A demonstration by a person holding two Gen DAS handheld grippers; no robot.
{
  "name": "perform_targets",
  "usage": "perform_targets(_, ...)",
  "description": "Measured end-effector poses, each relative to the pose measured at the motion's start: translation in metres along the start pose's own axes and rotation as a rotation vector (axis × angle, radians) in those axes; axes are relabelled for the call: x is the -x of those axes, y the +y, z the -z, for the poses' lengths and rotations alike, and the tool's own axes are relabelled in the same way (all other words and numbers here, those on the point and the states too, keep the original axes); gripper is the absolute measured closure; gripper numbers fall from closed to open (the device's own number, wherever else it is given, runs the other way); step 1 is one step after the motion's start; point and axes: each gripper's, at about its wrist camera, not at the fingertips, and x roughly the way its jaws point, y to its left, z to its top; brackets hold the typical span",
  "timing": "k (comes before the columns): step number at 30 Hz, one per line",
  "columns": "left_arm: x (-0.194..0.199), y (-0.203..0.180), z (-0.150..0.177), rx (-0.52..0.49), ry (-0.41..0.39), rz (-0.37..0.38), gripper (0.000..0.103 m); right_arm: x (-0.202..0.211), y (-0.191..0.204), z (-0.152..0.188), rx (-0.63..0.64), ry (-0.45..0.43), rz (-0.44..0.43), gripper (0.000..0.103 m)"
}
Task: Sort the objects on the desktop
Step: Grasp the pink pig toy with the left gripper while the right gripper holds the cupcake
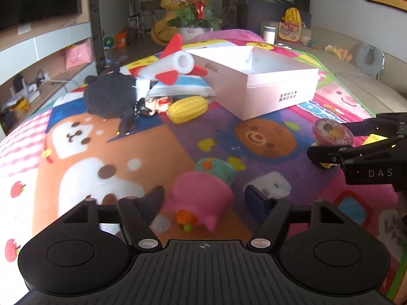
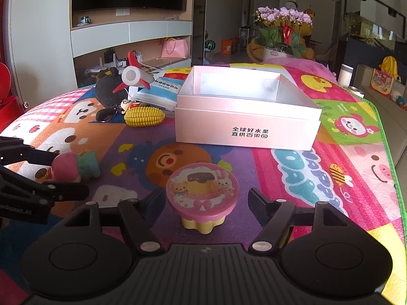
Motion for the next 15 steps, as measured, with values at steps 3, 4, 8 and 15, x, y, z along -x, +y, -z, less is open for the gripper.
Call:
perform_targets(3, -0.002, -0.003, -0.001, -0.005, -0.002, -0.01, 0.042, -0.002, 0.0, -0.003, -0.004, 0.016, -0.01, 0.047)
perform_targets(4, -0.001, -0.004, -0.001, -0.005, -0.003, -0.01, 0.043, -0.001, -0.001, -0.003, -0.01, 0.017, -0.009, 0.047)
perform_targets(8, 0.009, -0.011, 0.002, -0.028, -0.005, 0.017, 0.044, 0.009, -0.003, -0.002, -0.011, 0.009, -0.014, 0.048)
perform_targets(15, 0.042, -0.038, -0.003, -0.085, -0.064, 0.065, 0.045, 0.047, -0.022, -0.007, 0.031, -0.025, -0.016, 0.048)
